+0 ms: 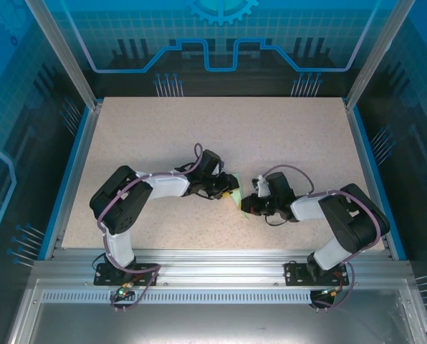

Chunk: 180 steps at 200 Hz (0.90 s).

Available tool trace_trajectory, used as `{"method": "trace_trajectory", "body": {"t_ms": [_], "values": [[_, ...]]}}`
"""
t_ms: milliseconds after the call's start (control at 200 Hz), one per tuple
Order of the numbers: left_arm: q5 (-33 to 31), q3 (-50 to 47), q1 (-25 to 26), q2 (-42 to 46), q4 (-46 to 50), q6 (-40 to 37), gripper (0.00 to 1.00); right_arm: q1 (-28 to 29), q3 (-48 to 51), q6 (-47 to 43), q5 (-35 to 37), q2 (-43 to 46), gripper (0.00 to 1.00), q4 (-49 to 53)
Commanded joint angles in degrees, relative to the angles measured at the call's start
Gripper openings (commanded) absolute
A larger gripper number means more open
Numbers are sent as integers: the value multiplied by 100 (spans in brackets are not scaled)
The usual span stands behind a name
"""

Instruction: Fold a paper plane with a square sheet of paper (pick it up from the middle)

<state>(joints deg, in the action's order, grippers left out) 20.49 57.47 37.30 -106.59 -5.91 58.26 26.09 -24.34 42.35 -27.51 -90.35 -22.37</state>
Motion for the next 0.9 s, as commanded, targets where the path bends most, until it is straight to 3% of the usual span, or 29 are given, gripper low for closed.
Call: {"method": "trace_trajectory", "body": {"t_ms": [0, 300, 895], "values": [[170, 149, 27, -58, -141, -128, 41, -126, 105, 151, 33, 5, 6, -63], [221, -65, 71, 226, -295, -218, 51, -302, 75, 369, -164, 103, 6, -144], [341, 447, 127, -386, -313, -333, 51, -490, 50, 457, -463, 277, 11, -40]]}}
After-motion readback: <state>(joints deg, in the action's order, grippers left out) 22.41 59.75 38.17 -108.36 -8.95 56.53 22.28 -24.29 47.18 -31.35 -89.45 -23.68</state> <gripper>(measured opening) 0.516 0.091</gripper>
